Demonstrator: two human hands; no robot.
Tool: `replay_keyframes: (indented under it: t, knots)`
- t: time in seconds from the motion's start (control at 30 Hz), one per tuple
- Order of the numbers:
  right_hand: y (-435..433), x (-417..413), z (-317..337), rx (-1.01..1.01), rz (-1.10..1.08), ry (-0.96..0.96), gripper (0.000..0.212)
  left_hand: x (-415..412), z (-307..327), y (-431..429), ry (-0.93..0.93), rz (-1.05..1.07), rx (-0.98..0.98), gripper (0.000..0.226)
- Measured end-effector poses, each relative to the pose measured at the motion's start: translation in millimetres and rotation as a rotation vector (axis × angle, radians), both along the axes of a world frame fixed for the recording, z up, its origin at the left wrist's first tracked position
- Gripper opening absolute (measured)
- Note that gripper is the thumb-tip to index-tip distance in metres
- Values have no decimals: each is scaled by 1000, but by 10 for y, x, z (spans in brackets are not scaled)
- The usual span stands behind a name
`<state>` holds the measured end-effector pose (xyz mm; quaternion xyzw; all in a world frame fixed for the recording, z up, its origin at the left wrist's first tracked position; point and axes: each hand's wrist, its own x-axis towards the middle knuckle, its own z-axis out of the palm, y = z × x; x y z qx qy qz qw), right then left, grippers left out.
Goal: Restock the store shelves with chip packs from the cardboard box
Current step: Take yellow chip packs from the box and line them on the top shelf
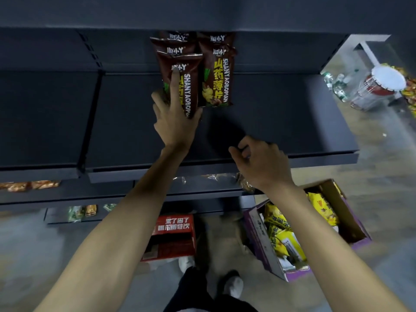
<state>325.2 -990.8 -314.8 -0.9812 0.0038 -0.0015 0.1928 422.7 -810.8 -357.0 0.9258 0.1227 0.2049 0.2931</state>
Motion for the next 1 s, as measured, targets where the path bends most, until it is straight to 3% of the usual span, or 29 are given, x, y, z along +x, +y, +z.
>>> replay_keyframes:
  t: [0.43, 0.67, 0.73, 0.87, 1.0]
  knots:
    - [-977, -399, -113, 83, 61, 54, 30, -130, 80, -239, -22, 113, -76, 89]
    - [-1961, -446, -125, 56, 120, 77, 25, -465, 212, -872, 37, 230, 76, 78]
    - [-2174, -460, -140, 86, 116, 82, 23, -664, 235, -1259, 6, 109, 211, 71]
    - [-2728, -596, -397, 59, 42, 196, 32, -1168, -5, -2146, -112, -406, 473, 54]
    - [-3400, -909, -975, 12, -89, 435, 34, -1737, -630, -2850, 86, -811, 482, 38]
